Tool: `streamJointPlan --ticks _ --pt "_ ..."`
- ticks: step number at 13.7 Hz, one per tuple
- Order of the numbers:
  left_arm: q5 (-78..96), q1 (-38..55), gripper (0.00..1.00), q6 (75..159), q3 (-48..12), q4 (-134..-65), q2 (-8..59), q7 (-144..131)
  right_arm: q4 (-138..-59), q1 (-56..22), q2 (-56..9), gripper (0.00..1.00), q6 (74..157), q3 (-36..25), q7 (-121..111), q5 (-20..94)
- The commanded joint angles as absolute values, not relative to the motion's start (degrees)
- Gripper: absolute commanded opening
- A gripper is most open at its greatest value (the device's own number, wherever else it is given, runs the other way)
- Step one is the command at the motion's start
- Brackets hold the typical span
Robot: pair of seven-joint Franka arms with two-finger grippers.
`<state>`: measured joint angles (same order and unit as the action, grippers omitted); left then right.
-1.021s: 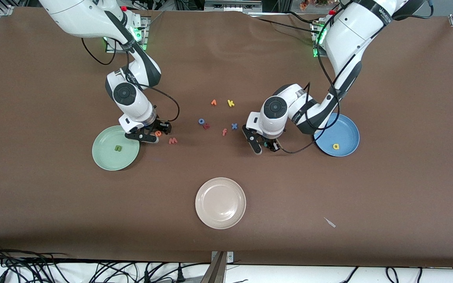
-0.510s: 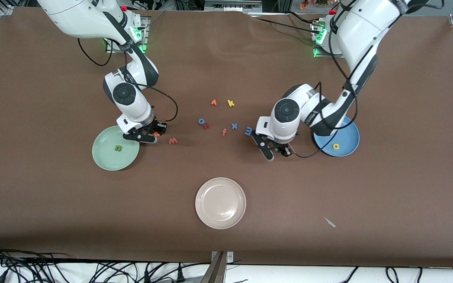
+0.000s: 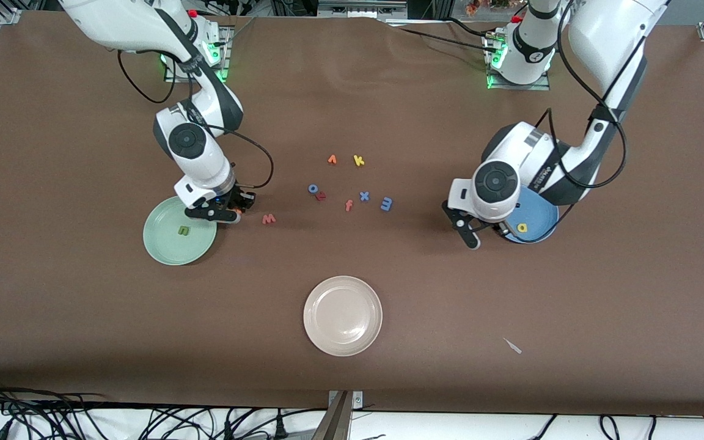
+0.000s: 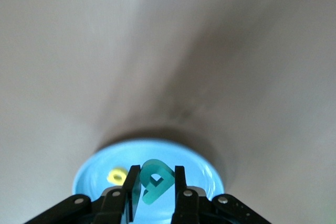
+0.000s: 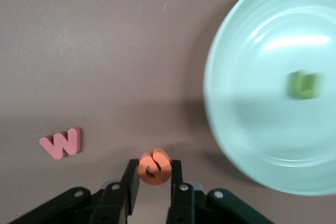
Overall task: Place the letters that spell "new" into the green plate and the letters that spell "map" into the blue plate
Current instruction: 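Drop the e on the green plate and the b on the blue plate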
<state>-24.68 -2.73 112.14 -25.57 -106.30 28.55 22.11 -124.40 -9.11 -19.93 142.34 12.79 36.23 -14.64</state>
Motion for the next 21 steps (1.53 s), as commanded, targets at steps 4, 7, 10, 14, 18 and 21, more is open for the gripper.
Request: streamJointPlan --ticks 4,7,10,14,18,21 --pt "-25.05 -8.44 1.00 115.23 -27.41 -115.58 23.12 23.55 -119.27 -8.53 -15.21 0.16 129.55 4.41 16.89 -14.24" --pt "-24.87 -7.74 1.00 114.78 -32.95 -113.48 22.41 22.41 -117.61 -8.61 -15.47 0.81 129.03 4.31 17.14 -7.06" --pt "-24.17 -1.87 1.00 115.66 -34.01 -109.88 24.69 18.20 -115.32 -8.79 -15.99 0.83 126.92 5.01 20.19 -5.63" --pt "-23.38 5.78 1.00 116.01 -34.01 -103.02 30.31 12.43 -110.58 -9.84 -21.43 0.83 127.35 12.46 35.65 -6.33" --pt "-23.20 8.09 1.00 120.65 -34.01 -101.69 34.79 -8.48 -105.82 -13.53 -28.20 0.83 131.29 12.83 43.93 -9.92" --pt "-20.74 8.26 1.00 127.16 -33.93 -101.86 37.78 -20.26 -105.91 -14.50 -31.19 0.82 135.78 12.92 46.93 -13.35"
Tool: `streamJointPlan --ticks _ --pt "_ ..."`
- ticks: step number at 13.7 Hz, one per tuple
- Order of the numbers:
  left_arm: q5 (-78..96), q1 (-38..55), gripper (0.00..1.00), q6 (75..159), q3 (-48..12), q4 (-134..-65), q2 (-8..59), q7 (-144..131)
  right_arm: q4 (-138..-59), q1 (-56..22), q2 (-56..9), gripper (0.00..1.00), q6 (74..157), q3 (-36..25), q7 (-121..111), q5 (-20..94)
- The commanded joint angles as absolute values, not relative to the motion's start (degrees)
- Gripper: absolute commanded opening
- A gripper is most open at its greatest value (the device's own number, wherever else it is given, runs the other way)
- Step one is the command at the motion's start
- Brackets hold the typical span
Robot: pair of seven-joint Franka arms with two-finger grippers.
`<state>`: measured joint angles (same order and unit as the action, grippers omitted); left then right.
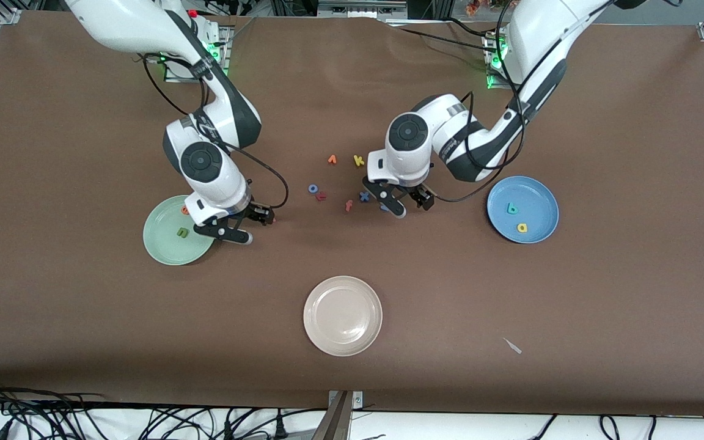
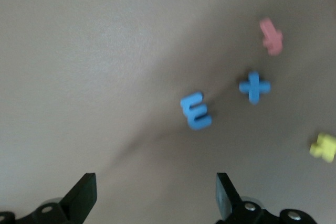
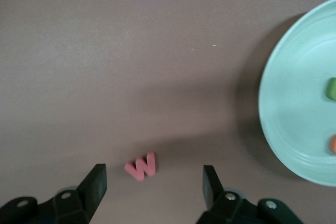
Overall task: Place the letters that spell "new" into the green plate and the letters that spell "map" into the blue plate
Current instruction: 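Grasp the pink w with the right gripper while the left gripper grasps the E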
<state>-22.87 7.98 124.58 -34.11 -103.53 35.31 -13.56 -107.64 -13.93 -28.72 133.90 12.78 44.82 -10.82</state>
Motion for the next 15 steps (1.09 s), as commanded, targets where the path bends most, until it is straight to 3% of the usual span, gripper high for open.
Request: streamJointPlan --ticks 1,10,12,14,15 --pt "-20.74 8.61 1.00 129.00 -33.84 -101.95 38.84 -24.74 -106.08 -14.85 -31.90 0.82 137.18 12.92 47.11 -13.36" --pt "-28.81 10.46 0.93 135.62 -32.87 -101.78 44.12 -30.59 -114.59 -15.21 -32.00 0.79 146.50 12.83 51.41 -13.71" --pt "-31.28 10.46 0.85 135.62 -32.87 -101.78 44.65 -30.59 -117.67 -15.21 -31.55 0.77 150.01 12.74 51.94 -13.71" --pt "-31.55 10.55 0.48 135.62 -32.87 -101.78 44.82 -30.59 -118.48 -15.21 -31.55 0.68 151.00 12.66 51.94 -13.71" --pt "-31.64 10.55 0.38 135.62 -32.87 -101.78 45.09 -30.59 -118.48 -15.21 -31.55 0.62 151.00 12.66 51.94 -13.71"
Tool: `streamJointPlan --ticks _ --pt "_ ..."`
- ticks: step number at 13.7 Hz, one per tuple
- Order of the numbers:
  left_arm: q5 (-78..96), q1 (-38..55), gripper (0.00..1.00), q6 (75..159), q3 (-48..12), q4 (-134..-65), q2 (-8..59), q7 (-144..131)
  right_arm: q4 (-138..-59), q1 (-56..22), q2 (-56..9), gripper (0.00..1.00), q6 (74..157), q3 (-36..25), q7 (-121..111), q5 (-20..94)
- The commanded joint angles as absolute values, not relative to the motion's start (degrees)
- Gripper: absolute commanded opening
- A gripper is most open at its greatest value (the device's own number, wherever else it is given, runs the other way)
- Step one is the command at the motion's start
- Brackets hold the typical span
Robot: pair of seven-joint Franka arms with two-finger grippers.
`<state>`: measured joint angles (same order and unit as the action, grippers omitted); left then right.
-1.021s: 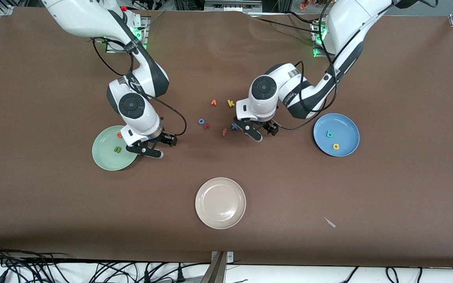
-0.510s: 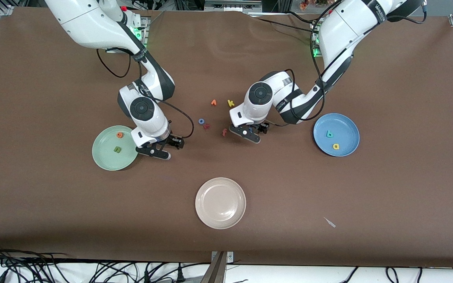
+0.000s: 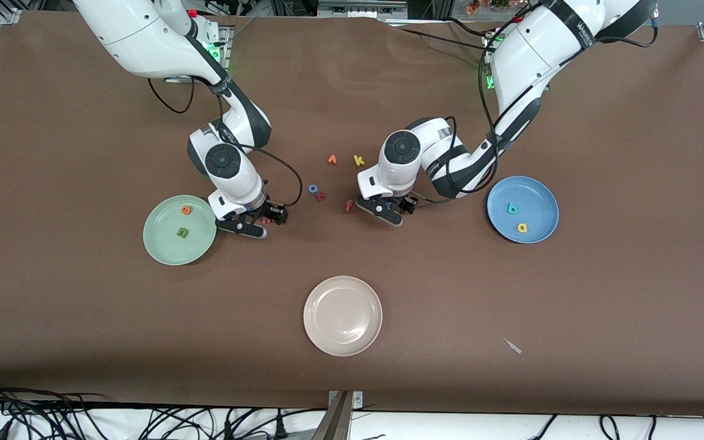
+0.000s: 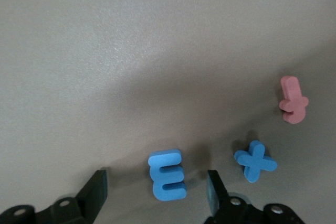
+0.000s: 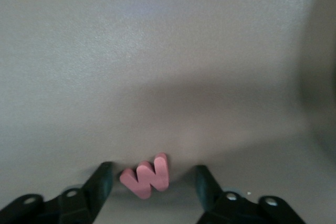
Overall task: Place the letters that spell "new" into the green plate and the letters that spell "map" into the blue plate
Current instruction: 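Grasp the pink w with the right gripper while the left gripper grasps the E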
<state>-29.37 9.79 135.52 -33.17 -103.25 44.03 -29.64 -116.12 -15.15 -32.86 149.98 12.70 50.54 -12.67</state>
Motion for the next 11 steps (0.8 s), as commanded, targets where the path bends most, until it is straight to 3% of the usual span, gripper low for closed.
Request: streamJointPlan --ticks 1,3,4,7,10,11 --pt "-31.64 10.55 0.34 135.62 -32.87 -101.78 45.35 -30.59 -118.48 -15.21 -31.55 0.52 151.00 12.66 51.94 -13.71" --pt "-31.64 10.37 0.09 135.53 -32.96 -101.69 45.09 -30.50 -118.48 -15.21 -31.47 0.31 151.00 12.66 51.86 -13.71" --pt "-31.64 10.20 0.02 135.18 -32.96 -101.69 44.48 -30.15 -118.48 -15.21 -31.29 0.23 151.00 12.66 51.86 -13.71" --pt "-31.55 7.48 0.01 130.02 -33.31 -101.60 40.71 -26.39 -118.48 -15.21 -31.29 0.08 151.00 12.57 51.86 -13.80" --pt "-30.59 2.30 0.04 122.47 -34.71 -102.30 35.79 -14.45 -118.04 -15.12 -28.93 0.06 149.08 12.05 49.50 -13.89" --pt "-30.59 0.20 0.04 118.69 -36.11 -102.30 34.29 -11.72 -117.17 -15.03 -26.91 0.06 144.63 11.17 46.87 -13.89"
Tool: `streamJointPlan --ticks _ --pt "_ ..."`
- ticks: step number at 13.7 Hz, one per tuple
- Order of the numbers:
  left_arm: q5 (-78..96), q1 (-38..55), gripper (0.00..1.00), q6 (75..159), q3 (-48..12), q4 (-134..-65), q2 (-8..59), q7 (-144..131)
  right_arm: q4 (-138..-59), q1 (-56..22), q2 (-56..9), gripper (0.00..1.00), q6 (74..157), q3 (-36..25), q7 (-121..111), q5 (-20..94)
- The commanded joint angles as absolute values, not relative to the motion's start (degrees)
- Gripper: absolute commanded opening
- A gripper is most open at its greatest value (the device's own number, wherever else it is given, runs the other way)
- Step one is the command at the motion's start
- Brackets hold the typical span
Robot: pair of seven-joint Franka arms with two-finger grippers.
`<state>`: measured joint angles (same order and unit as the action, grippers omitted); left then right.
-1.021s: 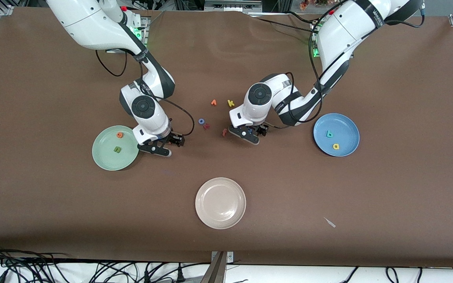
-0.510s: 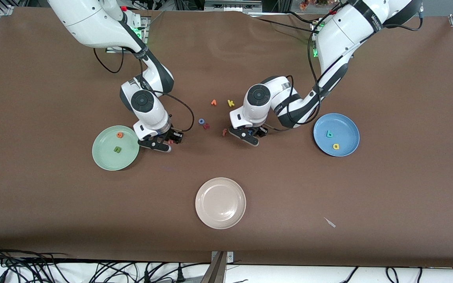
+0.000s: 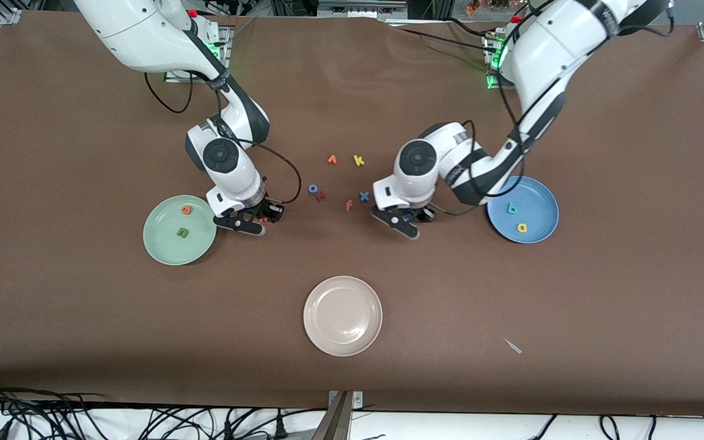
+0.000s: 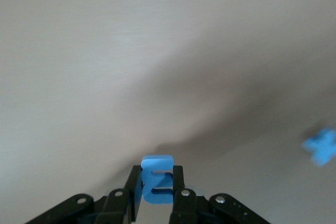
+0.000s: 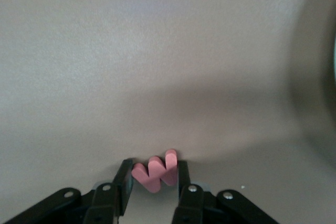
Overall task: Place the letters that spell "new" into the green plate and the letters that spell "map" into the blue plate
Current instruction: 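Drop the w on the green plate and the E on the blue plate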
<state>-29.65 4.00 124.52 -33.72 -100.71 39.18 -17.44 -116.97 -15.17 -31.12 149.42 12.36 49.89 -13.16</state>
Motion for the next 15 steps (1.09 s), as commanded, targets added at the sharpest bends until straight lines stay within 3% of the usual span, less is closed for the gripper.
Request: streamJointPlan --ticks 1,3,6,7,8,9,10,12,15 --pt "-30.59 -2.35 0.04 115.96 -37.60 -102.48 33.06 -9.60 -114.90 -14.51 -24.81 0.06 138.40 10.81 42.23 -13.45" --pt "-30.67 -9.54 0.08 114.26 -39.98 -104.58 31.39 -0.15 -109.80 -12.93 -21.72 0.07 126.44 8.71 31.96 -12.66" --pt "-30.67 -24.47 0.08 114.35 -45.41 -108.71 29.80 14.20 -110.12 -11.60 -18.46 0.15 121.65 5.20 22.00 -12.66" --pt "-31.02 -28.96 0.08 114.26 -47.96 -109.76 29.79 16.94 -110.91 -11.34 -18.11 0.46 121.55 4.58 21.28 -12.66" --pt "-31.46 -31.61 0.09 114.61 -49.21 -112.39 29.79 17.14 -111.00 -11.25 -18.11 0.90 121.55 4.57 21.88 -12.57" --pt "-31.64 -33.21 0.16 115.57 -49.91 -115.11 29.53 16.96 -110.92 -11.25 -18.11 1.00 121.47 4.57 21.88 -12.57" --pt "-31.81 -34.35 0.58 117.75 -50.01 -117.31 29.10 17.05 -110.74 -11.25 -17.93 1.00 121.38 4.57 21.54 -12.48" --pt "-34.88 -34.28 1.00 117.95 -50.88 -117.25 28.74 17.40 -110.31 -11.25 -17.14 1.00 120.94 4.48 21.01 -9.43" --pt "-34.19 -34.02 1.00 113.75 -55.45 -112.53 28.13 14.43 -104.53 -11.25 -16.96 1.00 114.02 4.48 20.83 -7.65"
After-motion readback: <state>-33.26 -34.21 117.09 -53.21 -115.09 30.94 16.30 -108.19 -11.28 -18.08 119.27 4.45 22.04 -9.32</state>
